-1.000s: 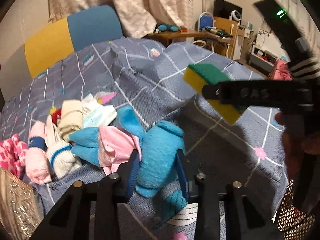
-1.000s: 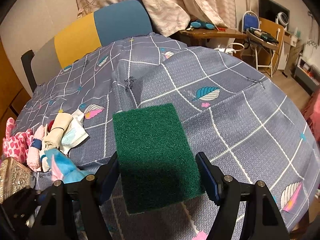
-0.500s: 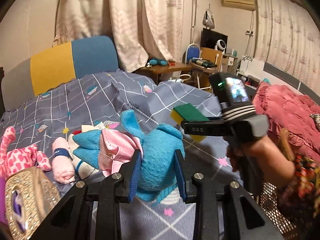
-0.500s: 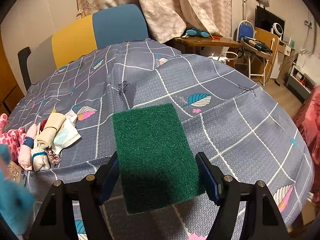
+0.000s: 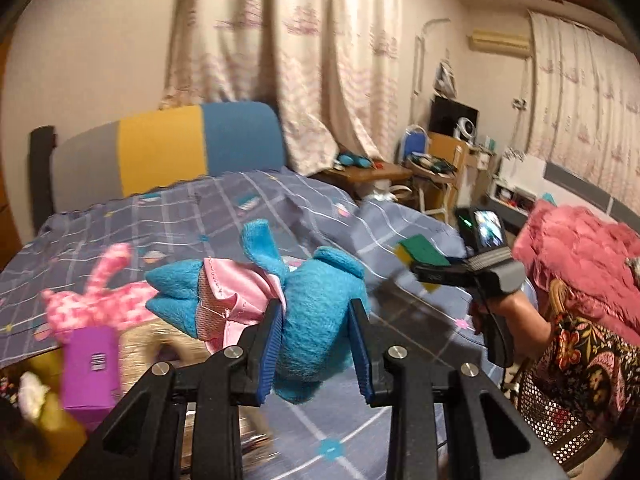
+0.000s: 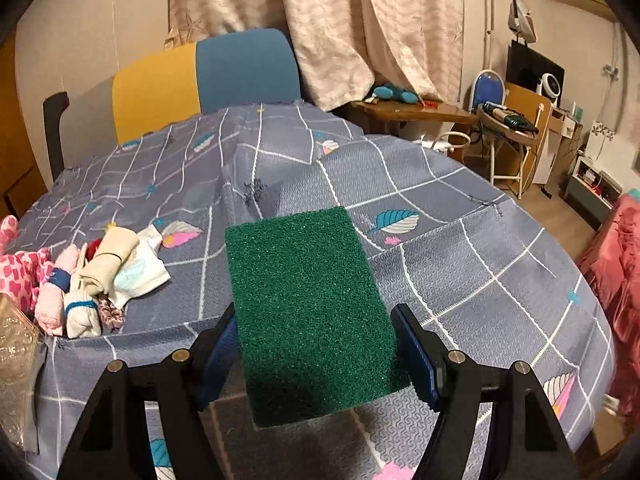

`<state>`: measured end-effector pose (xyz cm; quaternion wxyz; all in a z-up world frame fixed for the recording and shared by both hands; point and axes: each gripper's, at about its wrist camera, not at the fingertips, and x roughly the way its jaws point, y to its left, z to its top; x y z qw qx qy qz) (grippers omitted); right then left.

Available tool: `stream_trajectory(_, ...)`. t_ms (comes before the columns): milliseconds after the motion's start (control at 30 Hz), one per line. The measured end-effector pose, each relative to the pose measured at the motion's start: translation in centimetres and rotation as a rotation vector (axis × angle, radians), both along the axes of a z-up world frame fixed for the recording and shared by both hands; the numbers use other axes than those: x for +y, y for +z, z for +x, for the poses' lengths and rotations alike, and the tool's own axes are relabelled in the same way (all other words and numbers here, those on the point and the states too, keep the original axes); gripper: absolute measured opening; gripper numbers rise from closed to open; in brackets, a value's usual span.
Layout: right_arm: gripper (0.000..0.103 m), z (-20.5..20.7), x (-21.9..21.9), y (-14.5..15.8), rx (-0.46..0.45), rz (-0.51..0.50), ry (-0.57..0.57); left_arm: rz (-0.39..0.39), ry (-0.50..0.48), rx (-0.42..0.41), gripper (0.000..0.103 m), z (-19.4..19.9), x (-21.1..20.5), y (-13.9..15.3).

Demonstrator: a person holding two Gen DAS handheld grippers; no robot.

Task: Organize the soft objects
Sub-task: 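Carry the blue plush with the left tool while the right tool carries the sponge toward the tray, then release the blue plush into the gold tray with the left tool while the right tool lowers the sponge in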

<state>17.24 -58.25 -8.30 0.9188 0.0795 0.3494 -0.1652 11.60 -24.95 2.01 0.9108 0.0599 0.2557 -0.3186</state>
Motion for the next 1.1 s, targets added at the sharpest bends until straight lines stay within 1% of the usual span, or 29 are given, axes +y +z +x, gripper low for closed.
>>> stream_trajectory(100, 0.075, -0.7, 1.4, 0.4, -0.022, -0.024, 0.014, -0.02, 0.056, -0.013, 0.032, 0.3, 3.5, 0.8)
stream_trajectory(167, 0.074, -1.4, 2.6, 0.8, -0.039, -0.022, 0.027, -0.029, 0.108, -0.015, 0.032, 0.7, 6.3, 1.1)
stream_trajectory(233, 0.074, -2.0, 3.4, 1.0, -0.048, -0.005, 0.028, -0.038, 0.168, -0.009, 0.032, 1.3, 9.2, 1.2)
stream_trajectory(367, 0.075, -3.4, 5.5, 1.2, -0.053, 0.053, 0.025, -0.044, 0.28, 0.013, 0.032, 3.0, 14.6, 0.4)
stream_trajectory(400, 0.075, -3.7, 6.1, 1.4, -0.053, 0.072, 0.021, -0.044, 0.302, 0.027, 0.032, 3.6, 15.8, 0.0)
stream_trajectory(467, 0.075, -4.2, 7.4, 1.8, -0.055, 0.096, 0.026, -0.038, 0.345, 0.084, 0.033, 5.1, 18.5, -0.9)
stream_trajectory(567, 0.075, -4.9, 9.9, 3.1, -0.071, 0.11, 0.05, 0.01, 0.384, 0.145, 0.033, 7.2, 21.2, -2.8)
stream_trajectory(700, 0.074, -5.6, 14.8, 6.1, -0.116, 0.078, 0.132, 0.022, 0.426, 0.237, 0.033, 9.5, 24.5, -5.9)
stream_trajectory(800, 0.075, -6.2, 18.6, 8.4, -0.163, 0.078, 0.205, 0.06, 0.435, 0.305, 0.033, 11.0, 26.2, -8.3)
stream_trajectory(933, 0.075, -6.7, 24.6, 11.1, -0.212, 0.089, 0.322, 0.046, 0.467, 0.408, 0.034, 13.4, 28.8, -11.1)
stream_trajectory(1000, 0.075, -6.8, 27.7, 12.0, -0.225, 0.086, 0.38, 0.053, 0.462, 0.431, 0.034, 14.3, 29.3, -11.8)
stream_trajectory(1100, 0.075, -6.8, 32.3, 12.5, -0.232, 0.086, 0.468, 0.096, 0.45, 0.411, 0.037, 15.6, 29.1, -12.4)
